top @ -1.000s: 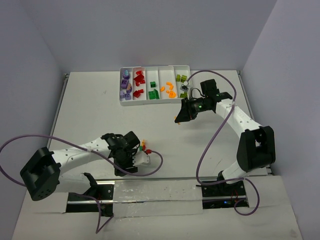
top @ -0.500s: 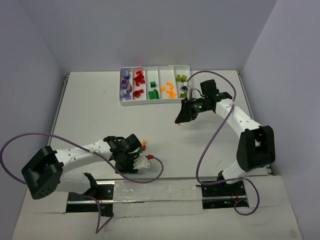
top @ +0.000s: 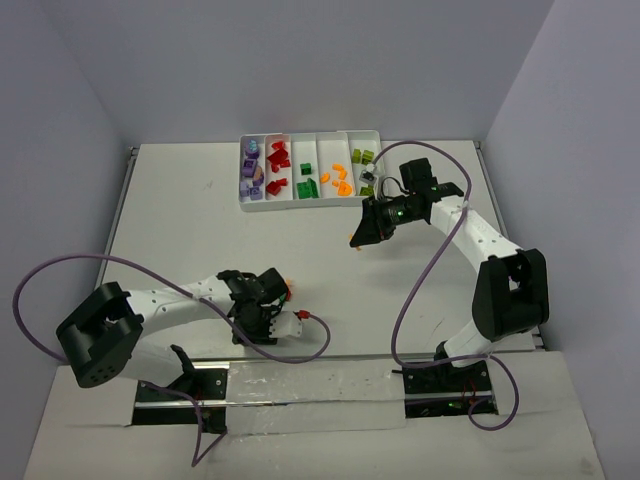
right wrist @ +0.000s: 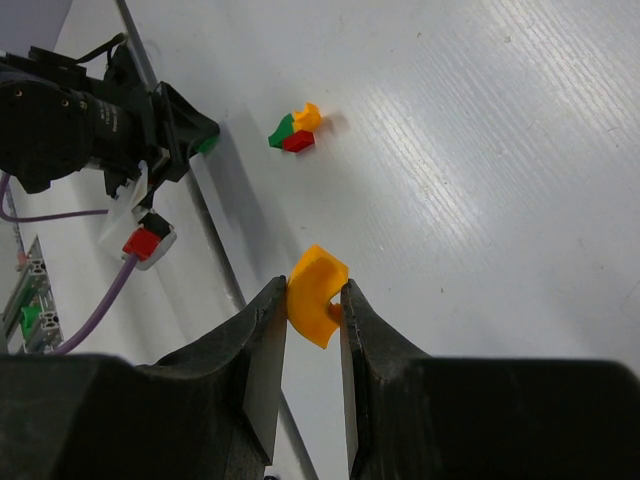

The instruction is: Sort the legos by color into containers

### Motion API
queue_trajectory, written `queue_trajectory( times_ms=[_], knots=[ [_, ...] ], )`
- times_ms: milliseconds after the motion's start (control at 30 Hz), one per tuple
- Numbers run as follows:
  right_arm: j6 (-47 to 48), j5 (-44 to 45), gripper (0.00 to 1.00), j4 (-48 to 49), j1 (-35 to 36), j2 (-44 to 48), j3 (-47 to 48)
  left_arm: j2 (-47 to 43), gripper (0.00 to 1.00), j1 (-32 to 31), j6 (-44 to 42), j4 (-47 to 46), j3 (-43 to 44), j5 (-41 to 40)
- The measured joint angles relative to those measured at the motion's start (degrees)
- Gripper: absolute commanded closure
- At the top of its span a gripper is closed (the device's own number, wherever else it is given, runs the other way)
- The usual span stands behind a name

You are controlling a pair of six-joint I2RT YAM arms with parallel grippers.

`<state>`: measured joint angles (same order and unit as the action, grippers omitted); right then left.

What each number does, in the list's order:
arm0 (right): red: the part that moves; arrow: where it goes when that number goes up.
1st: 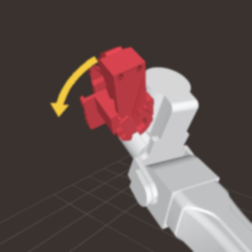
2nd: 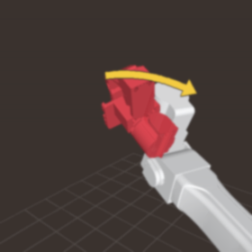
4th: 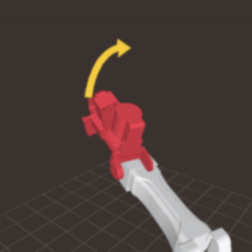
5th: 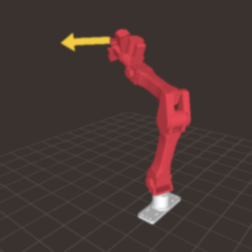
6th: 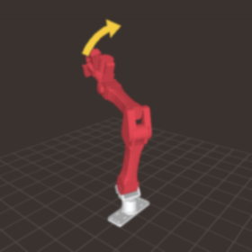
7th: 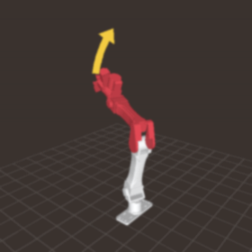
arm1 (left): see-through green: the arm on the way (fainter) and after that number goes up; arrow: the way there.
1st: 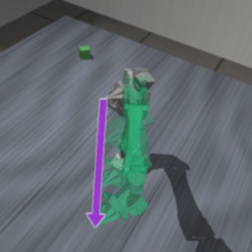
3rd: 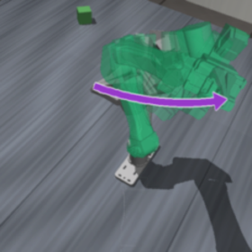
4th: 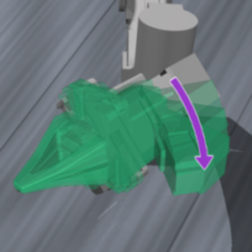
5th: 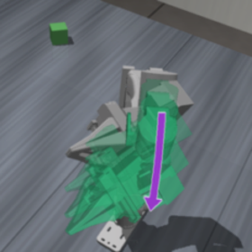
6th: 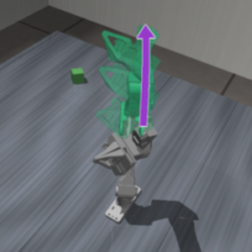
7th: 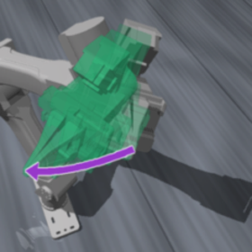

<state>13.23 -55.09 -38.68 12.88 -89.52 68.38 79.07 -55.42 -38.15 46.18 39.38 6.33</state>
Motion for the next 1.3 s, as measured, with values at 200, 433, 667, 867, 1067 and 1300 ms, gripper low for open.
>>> queue_trajectory(
  times_ms=[200, 433, 667, 867, 1067, 1300],
  knots=[
    [0.22, -0.02, 1.0, 0.0, -0.02, -0.14, 0.0, 0.04, 0.68, 0.0, 0.42, -0.25, -0.02, -0.12],
    [0.18, -0.01, 1.0, 0.0, -0.02, -0.87, 0.01, -0.48, 0.8, 1.65, 1.4, -0.81, 0.17, 0.76],
    [-0.41, -0.02, 1.0, 0.55, -0.2, -0.87, 0.66, 3.25, 0.98, 18.74, 4.41, 0.68, 21.46, 10.63],
    [-4.02, 0.29, 1.0, 4.32, -1.41, -0.87, 0.66, 15.63, 1.0, 28.4, 14.08, -4.48, 44.78, 17.07],
    [-7.36, 1.29, 1.0, 7.48, -2.51, -2.31, 2.22, 37.1, 1.0, 31.36, 25.26, -11.87, 68.05, 16.35],
    [-9.25, 1.76, 1.0, 9.09, -4.18, -4.15, 3.7, 54.91, 0.95, 32.06, 32.88, -20.4, 84.26, 11.43]
  ],
)
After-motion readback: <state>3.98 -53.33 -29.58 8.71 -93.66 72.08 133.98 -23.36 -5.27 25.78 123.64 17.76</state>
